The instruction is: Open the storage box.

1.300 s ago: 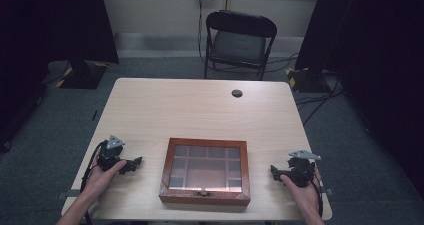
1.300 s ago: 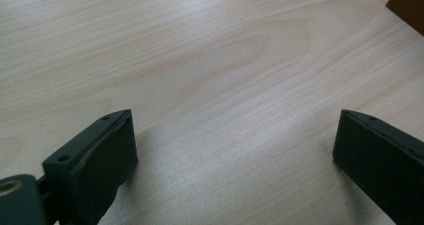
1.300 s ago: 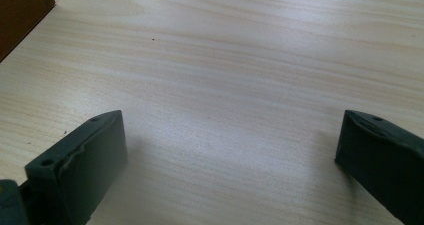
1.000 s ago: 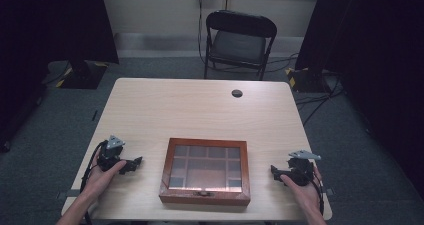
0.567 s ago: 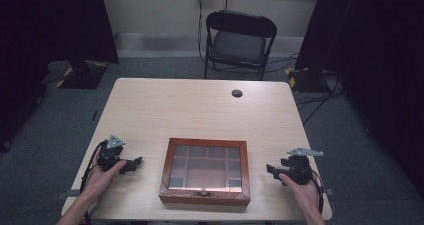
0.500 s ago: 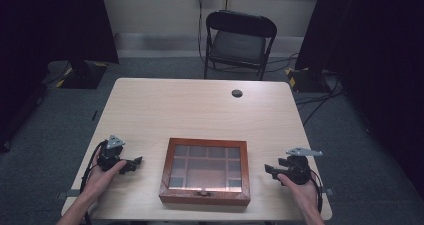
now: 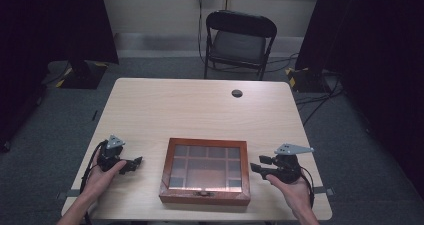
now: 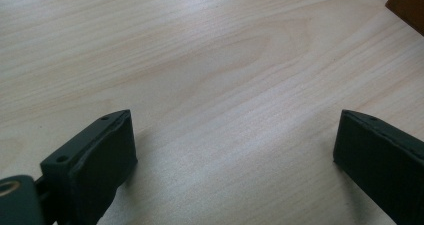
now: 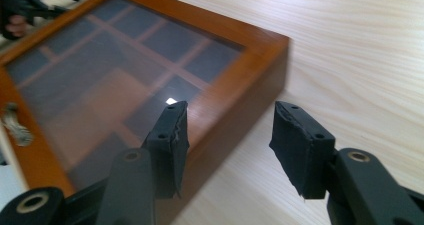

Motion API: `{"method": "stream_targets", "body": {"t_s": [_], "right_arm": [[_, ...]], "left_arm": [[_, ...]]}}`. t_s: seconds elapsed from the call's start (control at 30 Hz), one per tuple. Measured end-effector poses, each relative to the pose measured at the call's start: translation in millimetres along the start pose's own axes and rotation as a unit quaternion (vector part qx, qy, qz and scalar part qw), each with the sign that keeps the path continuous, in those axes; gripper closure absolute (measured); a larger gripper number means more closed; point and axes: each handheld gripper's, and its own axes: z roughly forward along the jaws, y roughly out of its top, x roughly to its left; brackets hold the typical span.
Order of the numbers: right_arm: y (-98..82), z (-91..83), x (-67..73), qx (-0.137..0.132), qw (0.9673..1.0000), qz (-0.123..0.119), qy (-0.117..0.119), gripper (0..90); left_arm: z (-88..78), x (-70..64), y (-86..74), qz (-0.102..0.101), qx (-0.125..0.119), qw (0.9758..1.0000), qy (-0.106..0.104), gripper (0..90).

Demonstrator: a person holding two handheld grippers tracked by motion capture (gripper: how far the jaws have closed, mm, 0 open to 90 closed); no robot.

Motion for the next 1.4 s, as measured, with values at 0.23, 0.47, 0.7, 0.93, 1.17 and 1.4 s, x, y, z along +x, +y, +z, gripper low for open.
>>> {"method": "stream_targets", "body": {"t_s": [0.23, 0.47, 0.7, 0.93, 1.17, 1.4], "right_arm": [[16.0, 8.9, 25.2, 0.0, 0.9982, -0.032, 0.051, 57.6], [29.5, 21.1, 45.4, 0.012, 0.9941, -0.061, 0.089, 63.5], [25.0, 41.9, 71.5, 0.031, 0.9842, -0.092, 0.148, 72.2], [20.4, 54.4, 92.1, 0.054, 0.9743, -0.118, 0.184, 76.1], [15.1, 64.4, 106.5, 0.075, 0.9638, -0.143, 0.212, 79.4], [11.1, 69.2, 107.0, 0.079, 0.9604, -0.148, 0.223, 79.5]], "left_arm": [[0.0, 0.0, 0.0, 0.0, 0.0, 1.0, 0.0, 2.7], [0.0, 0.0, 0.0, 0.0, 0.0, 1.0, 0.0, 2.7], [0.8, -1.0, -0.2, -0.008, -0.006, 0.9999, -0.001, 2.7], [0.5, 0.1, -0.2, -0.003, -0.003, 1.0, -0.007, 2.6], [0.5, 0.7, -0.2, 0.0, -0.003, 1.0, -0.009, 2.5], [0.6, -1.7, -0.6, -0.013, -0.006, 0.9999, -0.005, 2.5]]}}
